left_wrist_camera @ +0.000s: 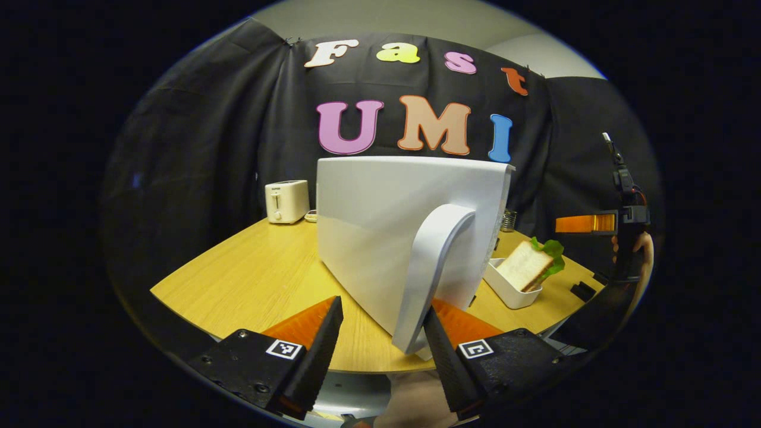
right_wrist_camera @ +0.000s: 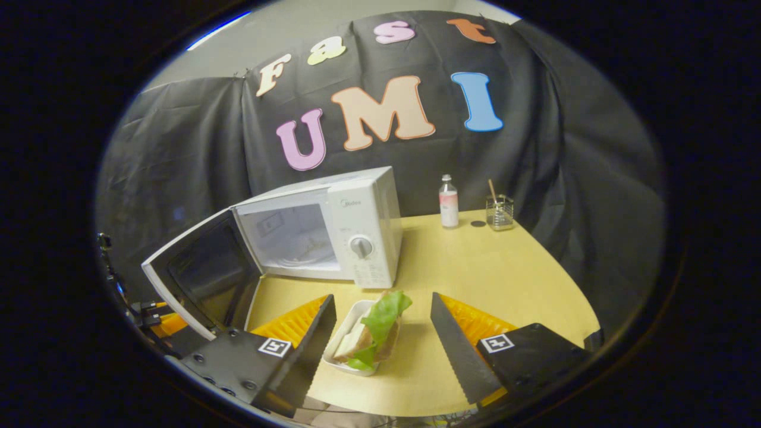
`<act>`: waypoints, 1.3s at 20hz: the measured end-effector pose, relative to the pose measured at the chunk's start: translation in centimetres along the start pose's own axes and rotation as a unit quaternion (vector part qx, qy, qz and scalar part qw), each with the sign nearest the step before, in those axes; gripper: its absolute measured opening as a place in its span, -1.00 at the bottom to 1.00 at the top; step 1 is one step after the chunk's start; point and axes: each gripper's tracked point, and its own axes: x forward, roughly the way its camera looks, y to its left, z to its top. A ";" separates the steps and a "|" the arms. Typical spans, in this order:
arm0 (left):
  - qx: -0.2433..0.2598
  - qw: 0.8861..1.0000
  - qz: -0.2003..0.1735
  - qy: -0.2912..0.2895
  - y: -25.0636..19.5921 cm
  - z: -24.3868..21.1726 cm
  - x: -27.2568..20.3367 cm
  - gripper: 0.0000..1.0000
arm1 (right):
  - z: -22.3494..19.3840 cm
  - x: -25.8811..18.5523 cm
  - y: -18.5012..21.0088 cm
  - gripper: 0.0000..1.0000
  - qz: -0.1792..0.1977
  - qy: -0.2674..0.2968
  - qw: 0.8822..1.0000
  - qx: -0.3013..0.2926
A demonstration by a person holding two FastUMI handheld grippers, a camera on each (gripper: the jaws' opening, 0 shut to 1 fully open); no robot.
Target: Open the microwave oven with the left hand, put the food in, and close the microwave oven.
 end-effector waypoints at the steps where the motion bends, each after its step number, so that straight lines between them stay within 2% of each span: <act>1: -0.004 1.000 0.010 -0.001 0.9 0.0 -0.2 0.61 | -0.5 0.4 0.1 0.82 0.004 0.007 1.000 0.006; 9: -0.030 0.994 0.107 -0.014 9.2 0.1 -3.6 0.61 | -2.6 1.6 0.1 0.80 0.009 0.048 0.999 0.018; 12: -0.060 0.992 0.110 -0.005 10.4 -0.3 -4.2 0.58 | -2.9 1.7 0.2 0.79 0.015 0.057 0.998 0.019; 13: -0.061 0.991 0.115 -0.005 10.8 -0.3 -4.5 0.64 | -3.1 1.9 0.3 0.96 0.016 0.062 0.998 0.018; 14: -0.059 0.990 0.125 -0.006 11.3 -0.4 -4.8 0.65 | -3.3 2.0 0.4 0.96 0.017 0.067 0.997 0.018; 15: -0.056 0.989 0.138 -0.009 12.2 -0.3 -5.3 0.65 | -3.5 2.0 0.5 0.80 0.019 0.072 0.997 0.020; 16: -0.054 0.987 0.153 -0.012 13.2 -0.2 -5.8 0.65 | -3.7 2.1 0.5 0.80 0.020 0.078 0.997 0.022; 19: -0.054 0.976 0.210 -0.023 16.7 0.1 -7.5 0.65 | -4.6 2.0 0.8 0.80 0.024 0.096 0.994 0.039; 21: -0.050 0.965 0.253 -0.033 19.1 0.5 -8.8 0.56 | -4.9 2.5 0.6 0.80 0.026 0.106 0.993 0.046; 26: -0.041 0.939 0.333 -0.078 22.8 2.7 -11.2 0.56 | -6.3 3.1 0.6 0.80 0.029 0.139 0.987 0.074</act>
